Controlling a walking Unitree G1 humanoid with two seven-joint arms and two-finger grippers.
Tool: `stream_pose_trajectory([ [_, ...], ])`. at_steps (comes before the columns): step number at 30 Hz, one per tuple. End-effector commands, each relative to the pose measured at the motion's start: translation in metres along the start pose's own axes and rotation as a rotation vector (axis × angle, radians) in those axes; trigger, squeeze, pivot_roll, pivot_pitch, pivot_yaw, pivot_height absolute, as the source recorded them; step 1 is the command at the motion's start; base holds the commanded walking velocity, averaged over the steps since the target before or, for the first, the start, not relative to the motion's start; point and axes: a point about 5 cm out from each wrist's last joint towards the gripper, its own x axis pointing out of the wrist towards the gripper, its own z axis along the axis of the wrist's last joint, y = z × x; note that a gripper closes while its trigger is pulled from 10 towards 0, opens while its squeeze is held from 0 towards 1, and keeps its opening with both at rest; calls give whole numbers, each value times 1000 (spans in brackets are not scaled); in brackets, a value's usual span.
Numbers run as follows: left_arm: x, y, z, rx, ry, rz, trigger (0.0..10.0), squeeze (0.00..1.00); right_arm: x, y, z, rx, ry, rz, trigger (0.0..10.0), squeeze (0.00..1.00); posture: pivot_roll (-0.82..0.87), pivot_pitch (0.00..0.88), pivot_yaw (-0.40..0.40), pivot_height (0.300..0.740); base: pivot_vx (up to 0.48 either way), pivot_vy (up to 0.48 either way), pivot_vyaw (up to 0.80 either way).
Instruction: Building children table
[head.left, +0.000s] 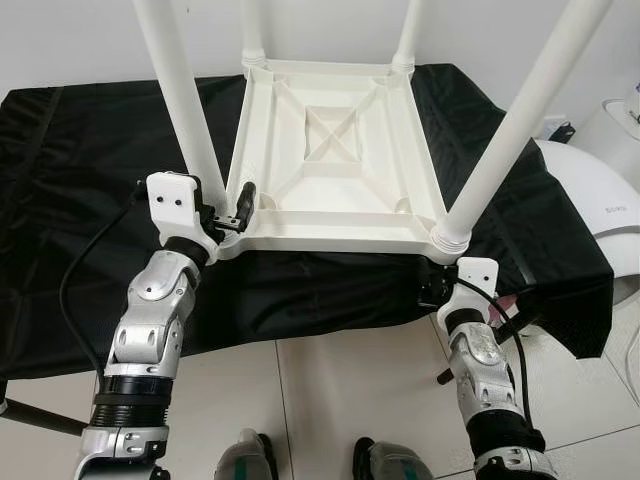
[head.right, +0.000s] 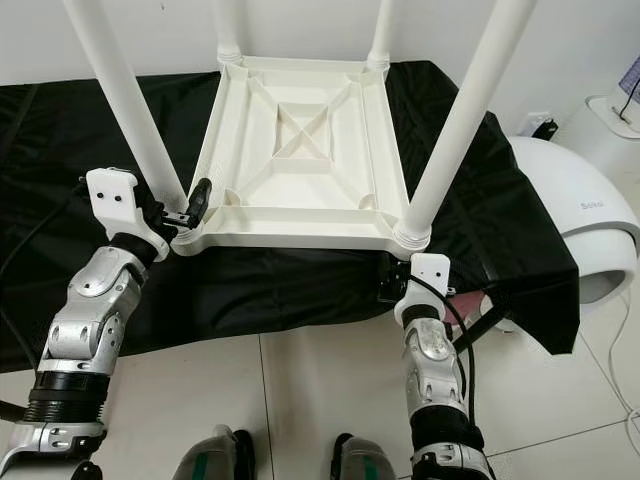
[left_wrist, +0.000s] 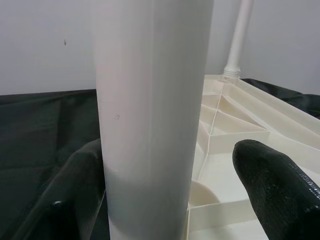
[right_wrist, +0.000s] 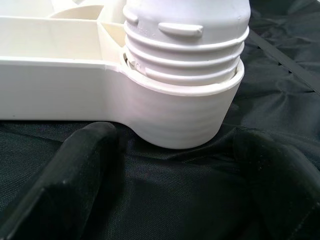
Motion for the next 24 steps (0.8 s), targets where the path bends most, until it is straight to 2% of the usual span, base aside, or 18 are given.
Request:
stream_pose_trajectory([
  [1, 0, -2, 2, -8, -5, -15, 10000, 0, -4, 12, 91, -18, -391, 118, 10000, 0, -91, 180, 41, 740, 0, 0, 0],
  [24, 2, 3, 4, 2, -8, -12, 10000, 0, -10, 16, 101, -12, -401, 127, 10000, 0, -87, 194, 45, 740, 0, 0, 0],
])
